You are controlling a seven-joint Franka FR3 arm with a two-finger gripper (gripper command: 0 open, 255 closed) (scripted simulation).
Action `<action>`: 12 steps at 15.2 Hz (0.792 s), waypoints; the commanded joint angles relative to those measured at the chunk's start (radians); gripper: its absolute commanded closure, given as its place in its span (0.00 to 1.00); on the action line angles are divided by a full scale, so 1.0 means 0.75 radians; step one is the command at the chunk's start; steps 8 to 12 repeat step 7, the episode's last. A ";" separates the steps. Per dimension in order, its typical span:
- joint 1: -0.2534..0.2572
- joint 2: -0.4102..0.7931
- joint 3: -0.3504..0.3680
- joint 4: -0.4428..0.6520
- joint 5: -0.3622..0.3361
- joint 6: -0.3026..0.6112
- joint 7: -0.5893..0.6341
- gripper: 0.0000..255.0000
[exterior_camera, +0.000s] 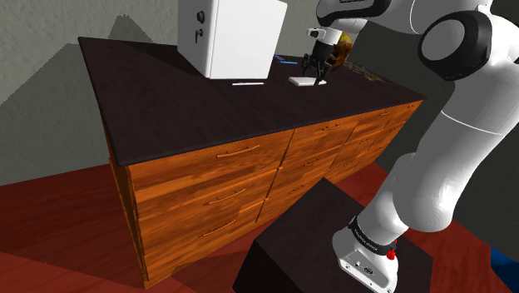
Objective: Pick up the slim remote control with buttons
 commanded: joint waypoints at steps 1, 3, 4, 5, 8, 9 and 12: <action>0.000 0.000 0.000 0.035 -0.001 -0.035 0.003 1.00; -0.002 0.001 -0.001 0.072 0.000 -0.071 0.003 1.00; -0.003 0.003 -0.002 0.091 0.001 -0.089 0.002 1.00; -0.004 0.004 -0.002 0.111 0.002 -0.108 0.002 1.00; -0.004 0.005 -0.002 0.114 0.002 -0.111 0.002 1.00; -0.004 0.005 -0.002 0.114 0.002 -0.111 0.002 1.00; -0.004 0.005 -0.002 0.114 0.002 -0.111 0.002 1.00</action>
